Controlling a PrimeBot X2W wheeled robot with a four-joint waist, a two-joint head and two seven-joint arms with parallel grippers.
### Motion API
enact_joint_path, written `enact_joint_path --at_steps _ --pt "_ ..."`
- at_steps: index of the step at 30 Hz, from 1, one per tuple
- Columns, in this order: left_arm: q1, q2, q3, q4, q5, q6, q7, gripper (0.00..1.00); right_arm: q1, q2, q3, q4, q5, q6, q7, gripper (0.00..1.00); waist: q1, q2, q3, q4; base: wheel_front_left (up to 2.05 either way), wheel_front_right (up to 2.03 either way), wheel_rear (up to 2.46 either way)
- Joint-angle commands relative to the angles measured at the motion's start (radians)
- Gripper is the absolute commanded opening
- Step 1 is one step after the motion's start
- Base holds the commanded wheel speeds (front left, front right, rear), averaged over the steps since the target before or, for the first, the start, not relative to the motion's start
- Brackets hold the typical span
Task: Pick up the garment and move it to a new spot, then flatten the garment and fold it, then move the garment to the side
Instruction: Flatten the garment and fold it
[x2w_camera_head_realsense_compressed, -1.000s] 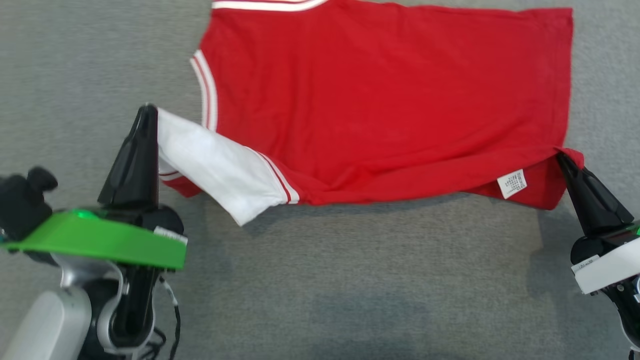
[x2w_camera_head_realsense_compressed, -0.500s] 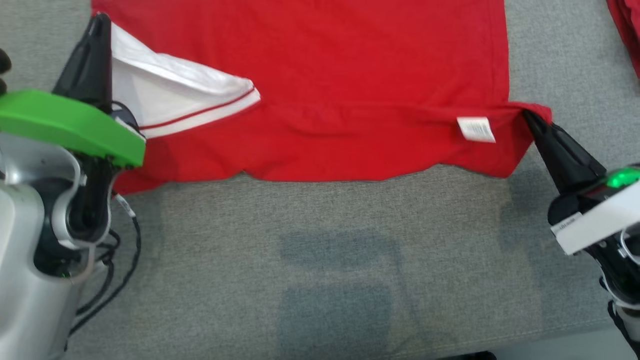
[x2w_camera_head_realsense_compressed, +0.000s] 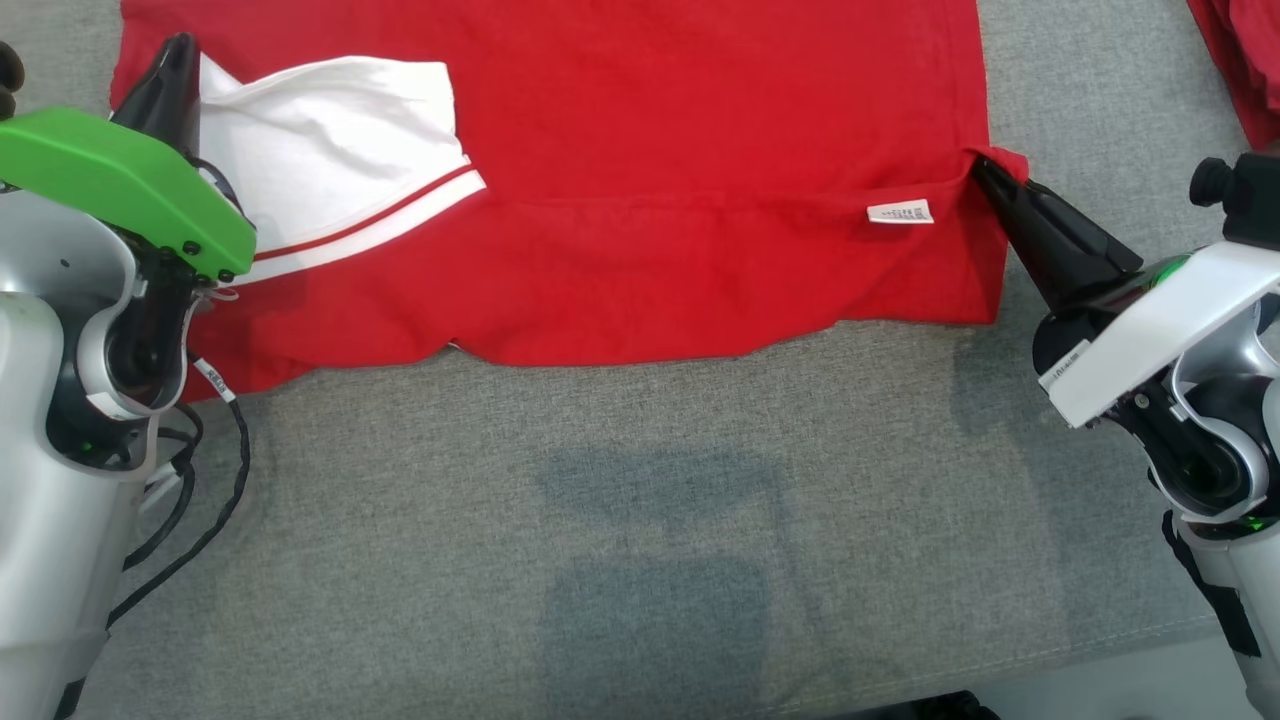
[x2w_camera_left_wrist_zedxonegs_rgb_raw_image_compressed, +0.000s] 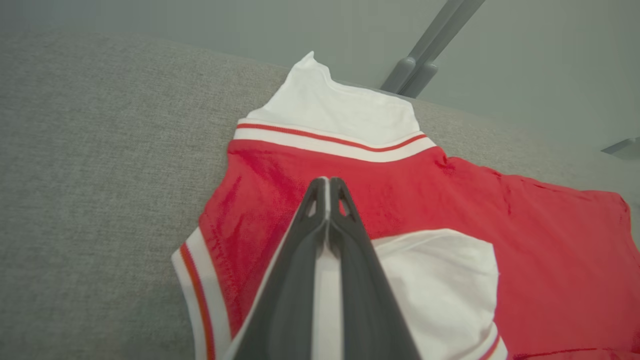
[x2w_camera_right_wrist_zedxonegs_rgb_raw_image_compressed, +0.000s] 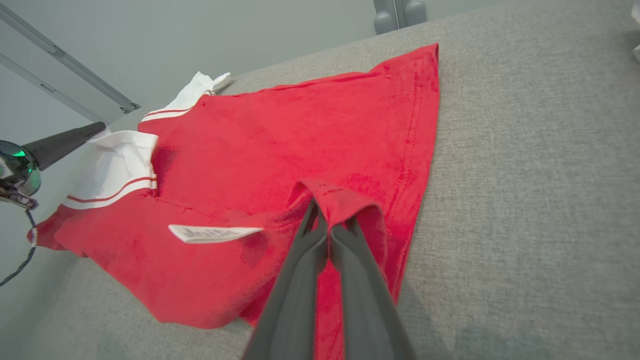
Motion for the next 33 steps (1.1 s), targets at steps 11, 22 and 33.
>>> enact_joint_path --at_steps 11,22,33 --pt "0.193 0.075 0.105 -0.212 -0.098 0.032 0.019 1.0 0.097 0.006 -0.121 -0.054 -0.046 0.0 -0.019 1.0 0.0 -0.0001 -0.02 0.043 0.0 0.0 0.0" --pt "0.578 0.028 0.201 -0.467 -0.186 0.056 -0.097 1.0 0.351 0.069 -0.181 -0.213 -0.107 0.0 0.02 1.0 0.0 -0.0001 0.016 0.059 0.0 0.0 0.0" --pt "0.603 0.036 0.166 -0.459 -0.217 0.014 -0.056 1.0 0.382 0.127 -0.182 -0.164 -0.11 0.0 0.044 1.0 0.0 -0.0001 0.03 0.069 0.0 0.0 0.0"
